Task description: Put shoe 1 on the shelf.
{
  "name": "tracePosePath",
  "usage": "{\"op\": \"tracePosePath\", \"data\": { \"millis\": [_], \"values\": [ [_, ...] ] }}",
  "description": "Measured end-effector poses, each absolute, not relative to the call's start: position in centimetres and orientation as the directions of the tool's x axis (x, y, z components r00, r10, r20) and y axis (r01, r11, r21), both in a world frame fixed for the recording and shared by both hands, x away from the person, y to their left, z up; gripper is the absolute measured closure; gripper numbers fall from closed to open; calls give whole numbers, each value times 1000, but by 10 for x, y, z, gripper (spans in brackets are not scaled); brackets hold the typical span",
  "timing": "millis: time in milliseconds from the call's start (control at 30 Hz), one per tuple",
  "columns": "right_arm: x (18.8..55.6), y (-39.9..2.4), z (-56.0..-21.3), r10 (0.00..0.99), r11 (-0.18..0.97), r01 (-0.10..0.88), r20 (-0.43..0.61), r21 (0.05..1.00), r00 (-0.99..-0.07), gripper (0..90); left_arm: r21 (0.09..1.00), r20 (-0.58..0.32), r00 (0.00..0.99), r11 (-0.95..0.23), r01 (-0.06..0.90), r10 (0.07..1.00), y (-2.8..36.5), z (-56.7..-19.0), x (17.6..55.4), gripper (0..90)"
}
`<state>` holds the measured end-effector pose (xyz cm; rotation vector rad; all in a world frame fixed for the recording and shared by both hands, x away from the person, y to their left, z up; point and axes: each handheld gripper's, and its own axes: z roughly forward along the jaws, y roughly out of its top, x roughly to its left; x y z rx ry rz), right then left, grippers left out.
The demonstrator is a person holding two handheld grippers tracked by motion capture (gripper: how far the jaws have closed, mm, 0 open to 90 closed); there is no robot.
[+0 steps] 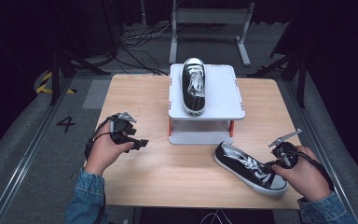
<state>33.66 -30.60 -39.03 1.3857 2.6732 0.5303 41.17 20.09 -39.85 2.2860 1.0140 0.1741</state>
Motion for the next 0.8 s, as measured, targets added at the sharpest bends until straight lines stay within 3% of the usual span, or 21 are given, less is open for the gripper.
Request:
{"op": "tracePosePath", "data": {
  "millis": [267,300,600,800],
  "values": [
    [337,-298,-399,807,556,774,25,305,-590,796,587,-128,698,-514,626,704,200,-399,412,290],
    [338,-297,-398,802,562,773,34,292,-596,874,584,-129,699,-516,627,703,200,-399,412,290],
    [348,-302,-387,797,578,765,7,285,-604,888,585,-134,696,-511,630,706,202,-399,412,290],
    [386,-314,-377,816,568,772,-71,285,-574,888,588,-136,690,-502,634,711,203,-400,413,290]
  ]
}}
